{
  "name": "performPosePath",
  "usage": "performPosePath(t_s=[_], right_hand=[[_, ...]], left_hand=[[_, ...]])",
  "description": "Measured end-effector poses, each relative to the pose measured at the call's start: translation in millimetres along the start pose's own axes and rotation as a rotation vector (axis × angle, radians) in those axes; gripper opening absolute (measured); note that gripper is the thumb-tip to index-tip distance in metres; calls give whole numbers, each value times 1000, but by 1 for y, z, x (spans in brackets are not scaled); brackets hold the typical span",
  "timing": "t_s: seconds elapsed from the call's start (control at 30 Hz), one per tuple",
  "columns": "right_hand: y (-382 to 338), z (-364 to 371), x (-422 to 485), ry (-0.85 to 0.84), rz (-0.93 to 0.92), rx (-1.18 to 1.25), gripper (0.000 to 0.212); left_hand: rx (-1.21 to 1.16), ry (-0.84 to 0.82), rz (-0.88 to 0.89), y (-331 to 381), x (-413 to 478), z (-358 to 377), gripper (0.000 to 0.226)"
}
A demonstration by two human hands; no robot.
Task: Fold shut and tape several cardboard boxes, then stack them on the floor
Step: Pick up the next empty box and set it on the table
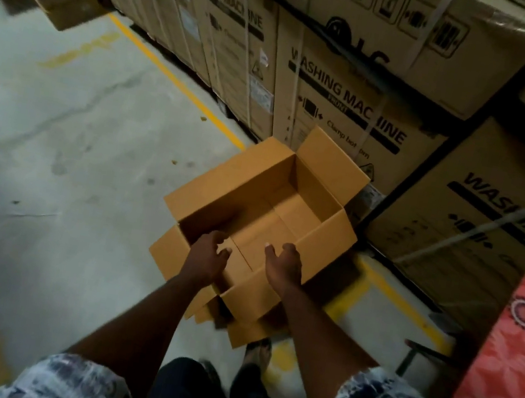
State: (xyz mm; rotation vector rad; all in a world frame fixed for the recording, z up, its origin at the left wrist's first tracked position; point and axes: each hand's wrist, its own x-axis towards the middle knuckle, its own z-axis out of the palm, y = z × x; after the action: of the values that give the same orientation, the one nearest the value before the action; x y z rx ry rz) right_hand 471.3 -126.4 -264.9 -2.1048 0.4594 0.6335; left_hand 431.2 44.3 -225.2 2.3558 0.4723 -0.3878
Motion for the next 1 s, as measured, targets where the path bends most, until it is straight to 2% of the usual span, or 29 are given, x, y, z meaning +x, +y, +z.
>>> performPosePath(t_s=[0.23,0.4,0.5,0.67,0.8,0.87,1.0], right_hand=[[-7,5,41,72,148,43,60],[-9,14,70,156,303,104,57],[-7,27,91,224,385,122,56],[11,66,129,264,496,136,61],[32,96,155,276,598,101,63],[46,110,168,271,622,42,70],[80,142,196,287,627,42,98]], left_hand=[[25,-90,33,1,67,-6,43],[55,-184,60,-17,123,-11,36],[90,-238,83,-32,164,-12,40],[104,-252,-41,-62,232,2,46],[184,-312,-39,-91,281,28,55],[225,-308,-27,-108,305,40,53],[318,-234,24,-148,336,57,56]])
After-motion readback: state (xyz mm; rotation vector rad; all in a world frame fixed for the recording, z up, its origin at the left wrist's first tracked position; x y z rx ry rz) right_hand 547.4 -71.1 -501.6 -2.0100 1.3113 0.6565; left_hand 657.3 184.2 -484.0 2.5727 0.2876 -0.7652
